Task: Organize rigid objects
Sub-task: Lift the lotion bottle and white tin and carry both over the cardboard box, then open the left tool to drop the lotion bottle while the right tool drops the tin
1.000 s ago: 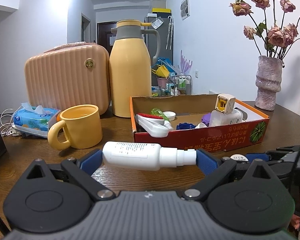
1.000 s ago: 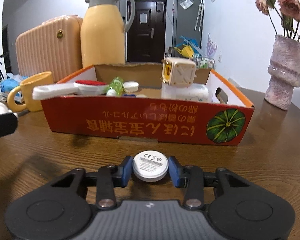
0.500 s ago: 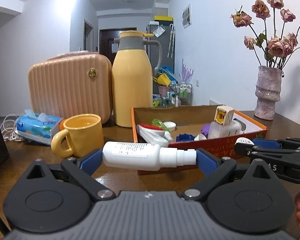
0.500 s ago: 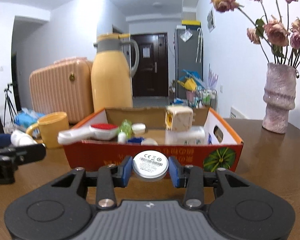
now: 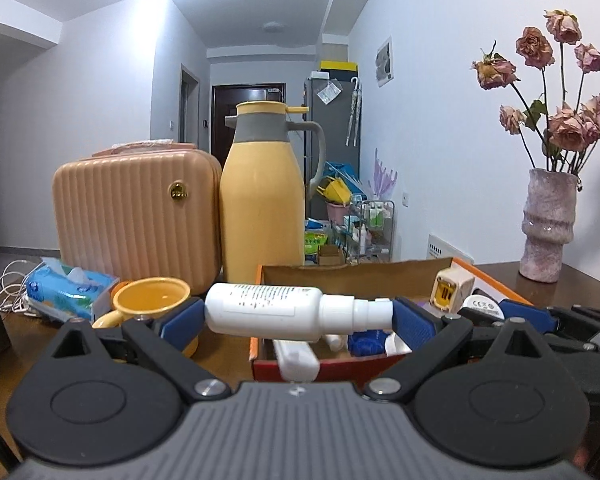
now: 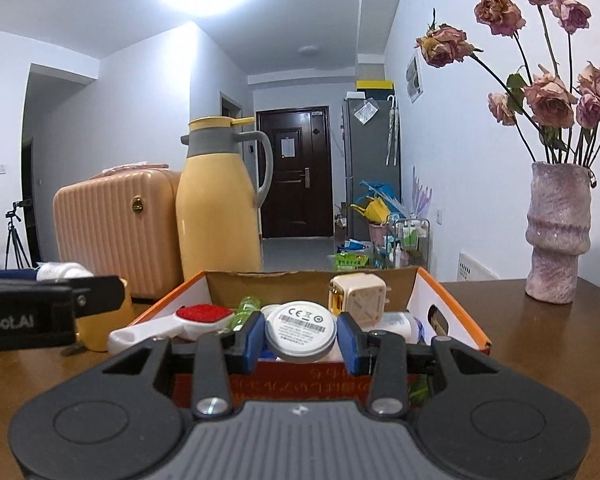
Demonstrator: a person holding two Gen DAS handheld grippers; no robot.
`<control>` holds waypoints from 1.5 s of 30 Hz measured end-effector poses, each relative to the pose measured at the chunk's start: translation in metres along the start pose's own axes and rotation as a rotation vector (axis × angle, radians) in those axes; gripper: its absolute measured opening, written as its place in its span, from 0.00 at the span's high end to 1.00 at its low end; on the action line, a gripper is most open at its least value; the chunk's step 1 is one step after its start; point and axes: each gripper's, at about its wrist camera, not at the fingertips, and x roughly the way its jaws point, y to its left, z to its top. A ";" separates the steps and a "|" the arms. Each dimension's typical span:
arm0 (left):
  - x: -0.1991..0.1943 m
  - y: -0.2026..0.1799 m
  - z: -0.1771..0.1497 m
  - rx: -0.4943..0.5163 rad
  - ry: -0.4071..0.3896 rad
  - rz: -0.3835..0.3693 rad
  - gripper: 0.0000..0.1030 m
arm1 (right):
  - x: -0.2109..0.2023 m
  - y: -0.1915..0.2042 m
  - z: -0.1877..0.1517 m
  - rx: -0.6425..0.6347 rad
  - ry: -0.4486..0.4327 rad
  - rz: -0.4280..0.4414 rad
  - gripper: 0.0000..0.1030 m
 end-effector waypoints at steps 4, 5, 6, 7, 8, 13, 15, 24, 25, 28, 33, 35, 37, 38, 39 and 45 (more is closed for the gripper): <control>0.014 -0.007 0.007 -0.020 -0.005 -0.003 0.03 | 0.012 -0.001 0.004 -0.002 -0.017 -0.011 0.62; 0.019 -0.009 0.008 -0.026 -0.003 -0.005 0.03 | 0.015 -0.002 0.005 0.000 -0.020 -0.012 0.62; 0.023 -0.010 0.008 -0.029 0.000 -0.005 0.03 | 0.018 -0.002 0.006 0.001 -0.024 -0.012 0.62; 0.027 -0.012 0.008 -0.029 0.001 -0.003 0.03 | 0.021 -0.002 0.007 0.001 -0.028 -0.013 0.62; 0.031 -0.014 0.009 -0.031 0.002 -0.003 0.03 | 0.025 -0.002 0.008 0.000 -0.032 -0.015 0.62; 0.051 -0.019 0.015 -0.042 -0.003 -0.007 0.03 | 0.043 -0.005 0.012 -0.001 -0.043 -0.019 0.62; 0.060 -0.019 0.018 -0.048 -0.002 -0.006 0.03 | 0.049 -0.006 0.014 -0.002 -0.045 -0.023 0.62; 0.098 -0.021 0.025 -0.064 0.015 0.002 0.03 | 0.084 -0.014 0.020 0.000 -0.062 -0.043 0.62; 0.101 -0.022 0.025 -0.065 0.016 0.002 0.03 | 0.087 -0.015 0.021 0.001 -0.062 -0.044 0.62; 0.113 -0.021 0.028 -0.065 0.028 0.004 0.03 | 0.097 -0.017 0.022 -0.003 -0.063 -0.049 0.62; 0.128 -0.017 0.029 -0.061 0.041 0.013 0.03 | 0.110 -0.017 0.026 -0.016 -0.062 -0.048 0.62; 0.132 -0.015 0.031 -0.061 0.043 0.011 0.03 | 0.115 -0.018 0.027 -0.013 -0.054 -0.041 0.62; 0.135 -0.014 0.031 -0.058 0.047 0.008 0.03 | 0.119 -0.018 0.028 -0.019 -0.052 -0.042 0.62; 0.136 -0.014 0.031 -0.056 0.049 0.008 0.03 | 0.121 -0.018 0.028 -0.025 -0.052 -0.044 0.62; 0.137 -0.014 0.031 -0.053 0.051 0.007 0.03 | 0.122 -0.018 0.028 -0.031 -0.049 -0.044 0.62; 0.139 -0.013 0.028 -0.047 0.077 -0.001 0.01 | 0.125 -0.017 0.027 -0.055 -0.032 -0.059 0.54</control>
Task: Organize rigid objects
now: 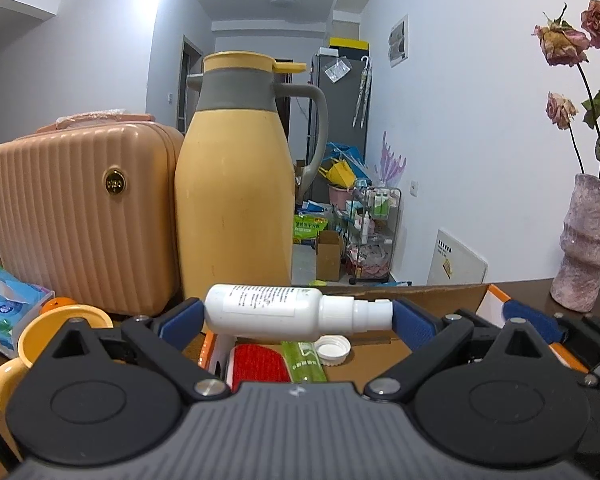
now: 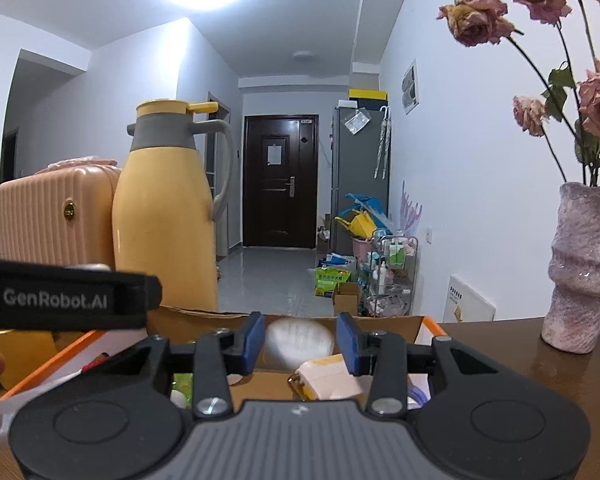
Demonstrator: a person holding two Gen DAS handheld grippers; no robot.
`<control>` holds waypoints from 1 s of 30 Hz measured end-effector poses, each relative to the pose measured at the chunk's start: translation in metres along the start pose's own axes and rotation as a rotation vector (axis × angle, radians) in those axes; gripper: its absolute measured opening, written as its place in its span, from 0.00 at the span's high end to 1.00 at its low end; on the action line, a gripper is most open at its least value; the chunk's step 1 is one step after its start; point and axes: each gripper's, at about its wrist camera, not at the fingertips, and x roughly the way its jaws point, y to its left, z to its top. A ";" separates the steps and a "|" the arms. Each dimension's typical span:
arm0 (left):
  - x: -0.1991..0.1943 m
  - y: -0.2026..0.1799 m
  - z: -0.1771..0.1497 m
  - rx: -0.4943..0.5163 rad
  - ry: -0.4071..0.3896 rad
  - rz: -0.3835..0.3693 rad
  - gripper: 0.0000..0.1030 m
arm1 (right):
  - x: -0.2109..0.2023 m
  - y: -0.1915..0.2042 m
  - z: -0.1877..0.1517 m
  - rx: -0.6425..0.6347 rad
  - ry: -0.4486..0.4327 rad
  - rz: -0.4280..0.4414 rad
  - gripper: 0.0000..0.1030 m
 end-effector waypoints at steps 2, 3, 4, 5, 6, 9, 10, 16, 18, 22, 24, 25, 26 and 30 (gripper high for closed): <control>-0.001 0.000 -0.001 0.006 -0.004 0.003 0.00 | -0.001 0.000 0.000 -0.003 -0.006 -0.010 0.35; -0.002 0.000 -0.001 0.010 -0.013 0.005 0.00 | -0.002 -0.001 0.001 -0.003 -0.007 -0.014 0.29; -0.003 0.000 0.000 0.009 -0.019 0.003 0.00 | -0.003 -0.002 0.002 -0.001 -0.012 -0.017 0.20; -0.004 0.000 0.000 0.007 -0.022 0.004 0.00 | -0.005 -0.003 0.002 0.004 -0.017 -0.023 0.13; -0.004 0.001 0.001 0.003 -0.023 0.006 0.00 | -0.006 -0.004 0.003 0.007 -0.025 -0.030 0.09; -0.002 0.005 0.001 -0.023 -0.011 0.002 0.00 | -0.010 -0.006 0.004 0.003 -0.047 -0.054 0.00; -0.002 0.007 0.001 -0.030 -0.010 0.002 0.00 | -0.011 -0.007 0.004 0.005 -0.049 -0.059 0.00; -0.002 0.010 0.003 -0.042 -0.011 0.020 0.00 | -0.011 -0.012 0.005 0.021 -0.046 -0.057 0.00; -0.004 0.012 0.005 -0.052 -0.014 0.019 0.00 | -0.011 -0.011 0.004 0.019 -0.043 -0.060 0.00; -0.012 0.016 0.008 -0.068 -0.025 0.019 0.00 | -0.013 -0.010 0.004 0.022 -0.047 -0.063 0.00; -0.017 0.018 0.009 -0.071 -0.032 0.015 0.00 | -0.015 -0.011 0.006 0.025 -0.053 -0.063 0.00; -0.021 0.019 0.009 -0.070 -0.036 0.014 0.00 | -0.017 -0.011 0.006 0.025 -0.057 -0.063 0.00; -0.024 0.019 0.009 -0.067 -0.041 0.017 0.00 | -0.019 -0.011 0.007 0.026 -0.062 -0.063 0.00; -0.041 0.025 0.006 -0.065 -0.053 0.022 0.00 | -0.031 -0.013 0.009 0.029 -0.083 -0.066 0.00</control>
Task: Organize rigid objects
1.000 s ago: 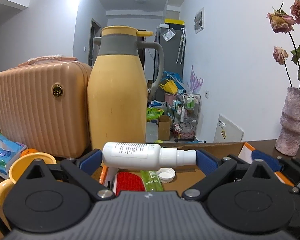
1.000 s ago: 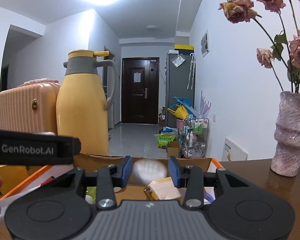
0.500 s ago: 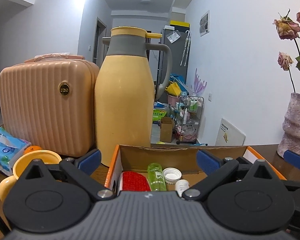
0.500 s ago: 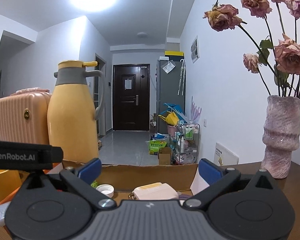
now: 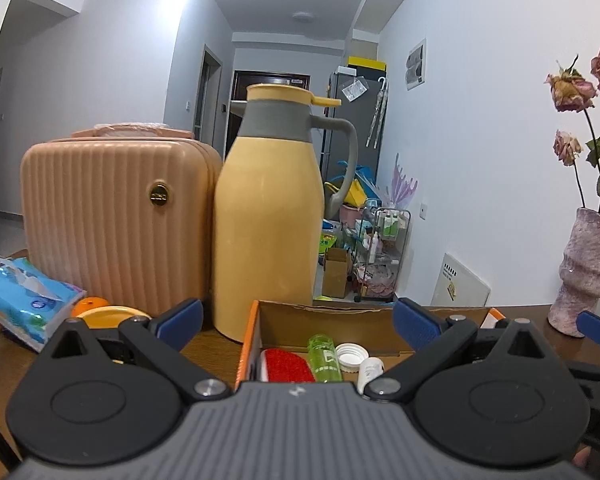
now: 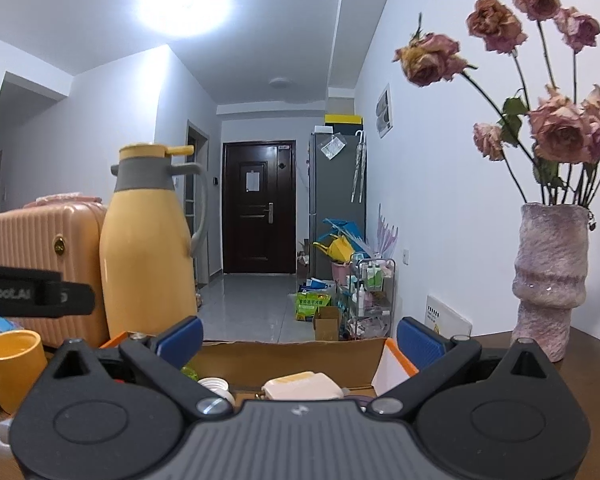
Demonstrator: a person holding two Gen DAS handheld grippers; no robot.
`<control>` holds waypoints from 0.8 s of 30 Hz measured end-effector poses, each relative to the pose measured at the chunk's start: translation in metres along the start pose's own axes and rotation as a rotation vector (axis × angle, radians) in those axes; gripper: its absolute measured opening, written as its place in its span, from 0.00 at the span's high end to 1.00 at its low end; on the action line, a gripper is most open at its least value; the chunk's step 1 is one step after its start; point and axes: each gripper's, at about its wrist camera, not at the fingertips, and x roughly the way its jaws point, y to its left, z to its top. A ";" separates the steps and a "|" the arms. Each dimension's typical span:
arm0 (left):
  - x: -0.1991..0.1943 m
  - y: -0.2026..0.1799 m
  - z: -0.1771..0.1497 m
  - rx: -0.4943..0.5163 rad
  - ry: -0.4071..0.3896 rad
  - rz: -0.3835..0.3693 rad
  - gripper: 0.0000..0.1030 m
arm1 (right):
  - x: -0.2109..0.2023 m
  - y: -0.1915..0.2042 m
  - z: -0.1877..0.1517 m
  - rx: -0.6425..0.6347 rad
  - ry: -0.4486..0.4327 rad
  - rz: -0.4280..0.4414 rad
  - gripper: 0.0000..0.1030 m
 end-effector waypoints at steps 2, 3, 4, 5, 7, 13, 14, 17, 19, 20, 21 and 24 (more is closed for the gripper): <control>-0.010 0.004 -0.001 0.001 -0.003 0.001 0.00 | -0.007 -0.002 0.000 0.007 -0.006 -0.001 0.00; -0.016 0.005 -0.002 0.003 -0.005 -0.001 0.00 | -0.012 -0.004 0.000 0.011 -0.008 -0.001 0.00; -0.022 0.007 -0.004 0.007 -0.009 -0.002 0.00 | -0.017 -0.006 0.000 0.013 -0.010 -0.001 0.00; -0.029 0.009 -0.005 0.011 -0.014 0.001 0.00 | -0.023 -0.008 0.000 0.017 -0.015 0.001 0.00; -0.039 0.012 -0.007 0.021 -0.018 0.011 0.00 | -0.036 -0.012 0.000 0.030 -0.029 -0.001 0.00; -0.079 0.018 -0.017 0.046 -0.023 0.017 0.00 | -0.077 -0.022 0.000 0.055 -0.042 -0.009 0.00; -0.087 0.019 -0.019 0.050 -0.023 0.020 0.00 | -0.083 -0.023 0.000 0.055 -0.041 -0.011 0.00; -0.108 0.021 -0.022 0.060 -0.022 0.013 0.00 | -0.104 -0.025 -0.001 0.054 -0.034 -0.014 0.00; -0.124 0.021 -0.023 0.066 -0.024 0.011 0.00 | -0.120 -0.025 -0.002 0.050 -0.031 -0.013 0.00; -0.132 0.021 -0.024 0.067 -0.030 0.009 0.00 | -0.128 -0.024 -0.001 0.046 -0.030 -0.010 0.00; -0.141 0.022 -0.026 0.068 -0.034 0.005 0.00 | -0.136 -0.024 -0.001 0.043 -0.030 -0.007 0.00; -0.170 0.022 -0.031 0.084 -0.041 0.002 0.00 | -0.164 -0.023 0.002 0.037 -0.035 0.001 0.00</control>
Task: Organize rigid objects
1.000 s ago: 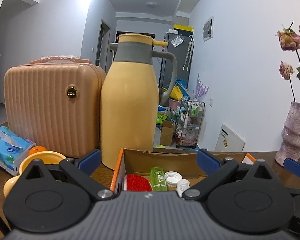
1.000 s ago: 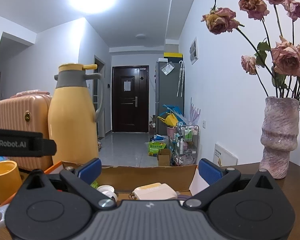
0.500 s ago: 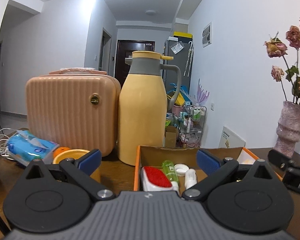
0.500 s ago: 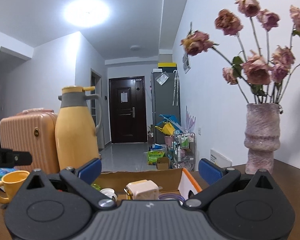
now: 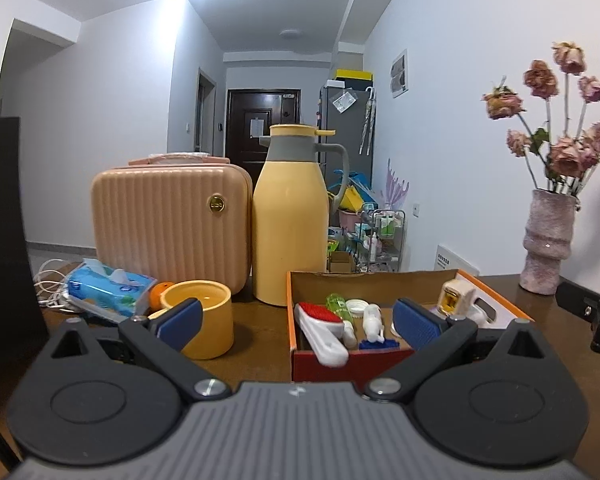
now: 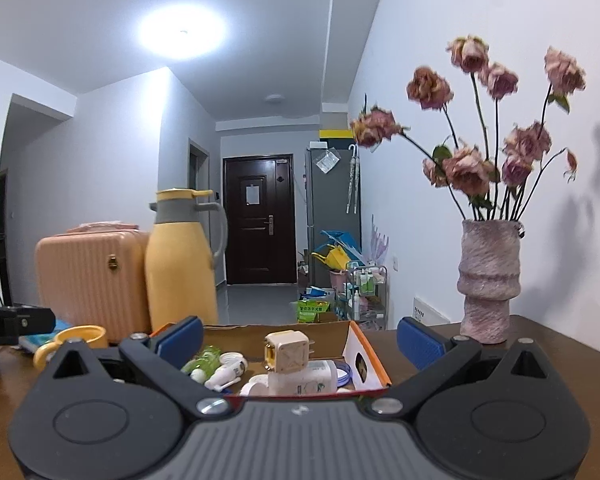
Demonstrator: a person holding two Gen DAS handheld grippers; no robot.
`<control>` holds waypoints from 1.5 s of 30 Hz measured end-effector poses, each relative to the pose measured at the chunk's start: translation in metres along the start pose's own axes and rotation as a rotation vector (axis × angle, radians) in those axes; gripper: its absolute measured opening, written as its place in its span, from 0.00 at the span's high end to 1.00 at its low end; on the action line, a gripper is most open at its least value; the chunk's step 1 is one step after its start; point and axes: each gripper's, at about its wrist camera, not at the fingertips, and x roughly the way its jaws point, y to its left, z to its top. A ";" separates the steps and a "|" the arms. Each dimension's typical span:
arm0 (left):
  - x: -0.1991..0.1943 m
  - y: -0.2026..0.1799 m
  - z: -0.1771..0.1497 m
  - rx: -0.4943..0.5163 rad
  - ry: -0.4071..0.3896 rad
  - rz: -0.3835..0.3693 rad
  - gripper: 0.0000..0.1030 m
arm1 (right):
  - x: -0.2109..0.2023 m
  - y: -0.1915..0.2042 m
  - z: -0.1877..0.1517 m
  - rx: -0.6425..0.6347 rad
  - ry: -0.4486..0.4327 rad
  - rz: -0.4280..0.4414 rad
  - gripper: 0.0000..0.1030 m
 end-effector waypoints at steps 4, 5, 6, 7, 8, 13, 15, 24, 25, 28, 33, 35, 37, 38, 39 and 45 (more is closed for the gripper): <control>-0.038 0.000 -0.012 0.014 -0.005 -0.001 0.00 | -0.040 0.003 0.002 -0.023 -0.004 0.008 0.00; -0.047 0.000 -0.015 0.012 -0.005 -0.005 0.00 | -0.050 0.003 0.001 -0.027 -0.003 0.012 0.00; -0.056 0.001 -0.018 0.012 -0.006 -0.010 0.00 | -0.061 0.004 0.001 -0.030 0.002 0.016 0.00; -0.065 0.001 -0.021 0.014 -0.006 -0.014 0.00 | -0.071 0.005 0.000 -0.032 0.008 0.020 0.00; -0.074 0.001 -0.024 0.017 -0.008 -0.015 0.00 | -0.082 0.006 -0.002 -0.034 0.011 0.029 0.00; -0.112 0.003 -0.037 0.016 -0.006 -0.018 0.00 | -0.129 0.011 -0.007 -0.056 0.026 0.048 0.00; -0.128 0.005 -0.044 0.009 -0.003 -0.019 0.00 | -0.146 0.014 -0.010 -0.058 0.037 0.056 0.00; -0.190 0.010 -0.082 0.010 0.017 0.001 0.00 | -0.216 0.029 -0.036 -0.078 0.095 0.074 0.00; -0.197 0.010 -0.087 0.011 0.015 0.002 0.00 | -0.223 0.030 -0.039 -0.078 0.101 0.073 0.00; -0.211 0.010 -0.099 0.016 0.013 0.000 0.00 | -0.242 0.032 -0.048 -0.080 0.114 0.064 0.00; -0.225 0.011 -0.108 0.012 0.020 -0.006 0.00 | -0.264 0.032 -0.060 -0.075 0.130 0.046 0.00; -0.230 0.012 -0.109 0.013 0.014 -0.003 0.00 | -0.271 0.032 -0.063 -0.069 0.130 0.038 0.00; -0.233 0.012 -0.110 0.009 0.013 -0.006 0.00 | -0.279 0.032 -0.065 -0.068 0.126 0.031 0.00; -0.234 0.012 -0.110 0.008 0.012 -0.008 0.00 | -0.281 0.032 -0.065 -0.066 0.124 0.029 0.00; -0.235 0.012 -0.110 0.008 0.010 -0.009 0.00 | -0.284 0.032 -0.065 -0.063 0.123 0.030 0.00; -0.239 0.011 -0.110 0.008 0.001 -0.011 0.00 | -0.289 0.034 -0.064 -0.063 0.122 0.043 0.00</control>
